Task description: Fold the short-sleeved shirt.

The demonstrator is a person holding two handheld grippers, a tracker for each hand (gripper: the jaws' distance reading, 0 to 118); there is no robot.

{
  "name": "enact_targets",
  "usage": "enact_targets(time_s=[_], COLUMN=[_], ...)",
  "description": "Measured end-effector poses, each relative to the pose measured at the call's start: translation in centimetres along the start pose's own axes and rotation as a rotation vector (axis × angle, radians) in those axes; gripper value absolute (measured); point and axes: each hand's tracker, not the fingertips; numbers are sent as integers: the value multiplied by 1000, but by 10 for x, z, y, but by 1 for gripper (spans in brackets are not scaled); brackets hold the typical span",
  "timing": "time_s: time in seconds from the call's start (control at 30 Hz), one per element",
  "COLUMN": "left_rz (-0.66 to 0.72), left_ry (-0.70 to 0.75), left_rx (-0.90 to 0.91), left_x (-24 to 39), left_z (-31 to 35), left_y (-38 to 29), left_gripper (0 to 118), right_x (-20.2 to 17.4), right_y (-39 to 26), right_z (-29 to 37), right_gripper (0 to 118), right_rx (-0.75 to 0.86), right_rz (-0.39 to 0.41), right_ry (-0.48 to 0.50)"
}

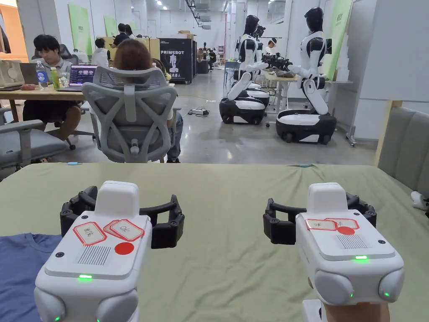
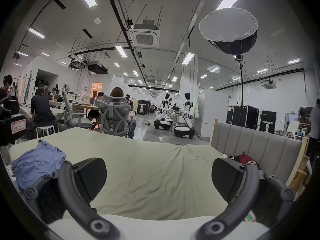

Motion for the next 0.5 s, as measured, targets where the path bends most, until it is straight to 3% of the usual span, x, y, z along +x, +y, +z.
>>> enact_targets(time_s=[0.5], left_rz=[-6], left_ry=[-2], left_rx=[2], left_x=[2], left_z=[-1], left_y=[1], left_gripper=[118], right_x=[2], right_y=[0], right_z=[0], right_gripper=[118], right_rx=[1], right_rz=[1], right_ry=[-4])
